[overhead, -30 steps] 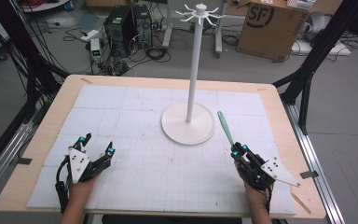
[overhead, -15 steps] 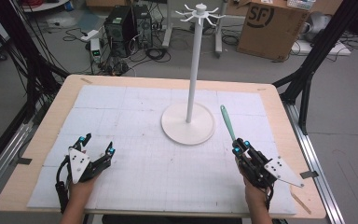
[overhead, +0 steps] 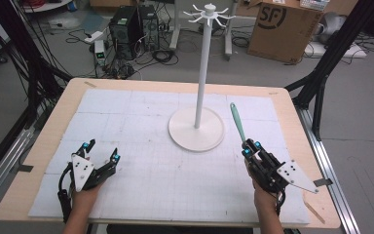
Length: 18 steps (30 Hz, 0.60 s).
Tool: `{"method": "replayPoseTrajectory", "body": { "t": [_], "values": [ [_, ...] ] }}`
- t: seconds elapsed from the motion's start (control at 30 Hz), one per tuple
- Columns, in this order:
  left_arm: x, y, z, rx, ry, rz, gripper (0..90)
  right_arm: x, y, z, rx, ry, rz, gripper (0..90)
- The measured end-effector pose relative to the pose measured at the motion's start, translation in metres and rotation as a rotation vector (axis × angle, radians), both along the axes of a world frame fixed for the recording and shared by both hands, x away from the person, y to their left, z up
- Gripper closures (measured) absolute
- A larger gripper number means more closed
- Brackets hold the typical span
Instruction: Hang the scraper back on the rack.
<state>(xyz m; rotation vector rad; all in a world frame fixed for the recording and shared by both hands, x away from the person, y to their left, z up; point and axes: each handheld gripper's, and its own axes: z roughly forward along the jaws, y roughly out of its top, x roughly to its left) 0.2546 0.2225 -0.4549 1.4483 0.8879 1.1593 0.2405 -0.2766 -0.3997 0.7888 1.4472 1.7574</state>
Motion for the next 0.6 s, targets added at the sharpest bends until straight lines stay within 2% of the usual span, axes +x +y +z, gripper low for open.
{"method": "replayPoseTrajectory", "body": {
  "t": [0.6],
  "values": [
    [0.0000,0.0000,0.0000,0.000,0.000,0.000,24.7,0.0060,0.0031,0.0103,0.039,-0.044,-0.004,81.6]
  ]
}}
